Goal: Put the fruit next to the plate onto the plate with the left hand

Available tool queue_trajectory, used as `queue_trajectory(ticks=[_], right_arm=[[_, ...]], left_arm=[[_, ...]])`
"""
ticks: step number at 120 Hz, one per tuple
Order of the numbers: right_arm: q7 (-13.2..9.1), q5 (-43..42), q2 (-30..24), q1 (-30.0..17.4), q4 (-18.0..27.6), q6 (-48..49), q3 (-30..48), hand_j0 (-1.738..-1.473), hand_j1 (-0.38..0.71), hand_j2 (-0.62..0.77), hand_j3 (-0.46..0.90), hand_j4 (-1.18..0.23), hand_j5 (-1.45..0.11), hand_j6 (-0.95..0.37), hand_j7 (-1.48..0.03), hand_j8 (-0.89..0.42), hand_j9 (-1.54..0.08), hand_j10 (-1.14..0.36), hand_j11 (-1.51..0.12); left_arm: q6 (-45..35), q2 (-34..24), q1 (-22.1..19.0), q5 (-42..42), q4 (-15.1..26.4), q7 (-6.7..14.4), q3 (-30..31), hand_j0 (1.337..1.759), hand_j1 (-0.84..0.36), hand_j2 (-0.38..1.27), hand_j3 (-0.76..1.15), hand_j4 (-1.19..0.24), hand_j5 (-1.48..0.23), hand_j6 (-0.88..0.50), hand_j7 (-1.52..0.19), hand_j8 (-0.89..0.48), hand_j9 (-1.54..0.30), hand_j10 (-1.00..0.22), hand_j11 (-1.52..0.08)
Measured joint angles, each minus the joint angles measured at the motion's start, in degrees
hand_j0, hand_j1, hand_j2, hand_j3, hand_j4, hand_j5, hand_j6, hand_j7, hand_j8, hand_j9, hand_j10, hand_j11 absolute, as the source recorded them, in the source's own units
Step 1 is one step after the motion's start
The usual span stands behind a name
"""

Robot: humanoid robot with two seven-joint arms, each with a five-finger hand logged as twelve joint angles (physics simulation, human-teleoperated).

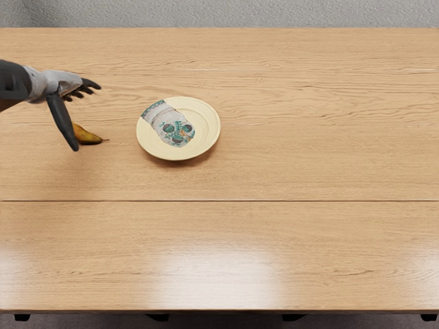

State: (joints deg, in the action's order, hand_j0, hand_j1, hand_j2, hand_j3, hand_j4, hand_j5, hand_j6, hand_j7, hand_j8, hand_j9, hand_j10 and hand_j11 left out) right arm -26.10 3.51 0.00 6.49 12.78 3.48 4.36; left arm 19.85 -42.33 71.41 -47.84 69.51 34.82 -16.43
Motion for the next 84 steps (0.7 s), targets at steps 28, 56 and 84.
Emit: queue_trajectory(ticks=[28, 56, 84], right_arm=[[0.0, 0.0, 0.0, 0.0, 0.01, -0.07, 0.01, -1.658, -0.35, 0.0, 0.0, 0.0, 0.0, 0.0, 0.0, 0.0, 0.0, 0.0, 0.0], [0.0, 0.0, 0.0, 0.01, 0.02, -0.1, -0.01, -1.658, -0.35, 0.0, 0.0, 0.0, 0.0, 0.0, 0.0, 0.0, 0.0, 0.0, 0.0], [0.0, 0.0, 0.0, -0.01, 0.02, -0.11, 0.03, -1.658, -0.35, 0.0, 0.0, 0.0, 0.0, 0.0, 0.0, 0.0, 0.0, 0.0, 0.0]], left_arm=[[-9.58, 5.27, -0.16, -7.75, -3.14, 0.17, 6.86, 1.658, 0.22, 0.02, 0.0, -0.11, -0.14, -0.11, -0.14, -0.11, -0.14, -0.11, -0.14], [-13.1, 9.53, -2.24, -8.71, -10.38, 0.18, 9.51, 1.658, 0.14, 0.04, 0.0, -0.18, -0.23, -0.19, -0.23, -0.18, -0.23, -0.18, -0.23], [-15.68, 12.18, -2.95, -8.81, -16.11, 0.18, 9.81, 1.658, 0.05, 0.05, 0.0, -0.26, -0.33, -0.26, -0.33, -0.26, -0.33, -0.26, -0.33]])
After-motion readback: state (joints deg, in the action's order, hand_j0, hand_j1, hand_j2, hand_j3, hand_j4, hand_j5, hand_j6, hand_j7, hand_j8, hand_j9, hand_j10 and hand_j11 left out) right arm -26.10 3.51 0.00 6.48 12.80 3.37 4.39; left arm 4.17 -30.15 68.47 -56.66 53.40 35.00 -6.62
